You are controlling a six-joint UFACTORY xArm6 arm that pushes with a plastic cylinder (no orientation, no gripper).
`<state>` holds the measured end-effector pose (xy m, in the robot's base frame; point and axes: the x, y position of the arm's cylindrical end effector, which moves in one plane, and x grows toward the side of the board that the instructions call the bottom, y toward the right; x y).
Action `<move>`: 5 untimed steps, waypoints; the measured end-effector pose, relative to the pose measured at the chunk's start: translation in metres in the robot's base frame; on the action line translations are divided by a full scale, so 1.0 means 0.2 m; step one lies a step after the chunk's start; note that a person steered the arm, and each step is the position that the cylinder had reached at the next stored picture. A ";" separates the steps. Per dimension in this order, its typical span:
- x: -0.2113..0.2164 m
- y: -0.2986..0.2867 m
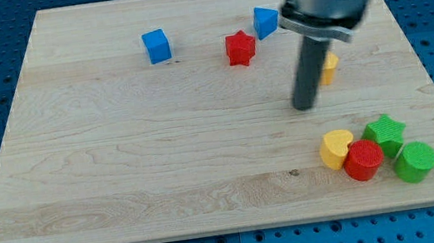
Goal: Push the red star close to the yellow heart
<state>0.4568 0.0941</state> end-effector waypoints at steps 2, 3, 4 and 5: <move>-0.34 -0.02; -0.40 0.05; -0.44 0.19; -0.42 0.28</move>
<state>0.3735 0.1505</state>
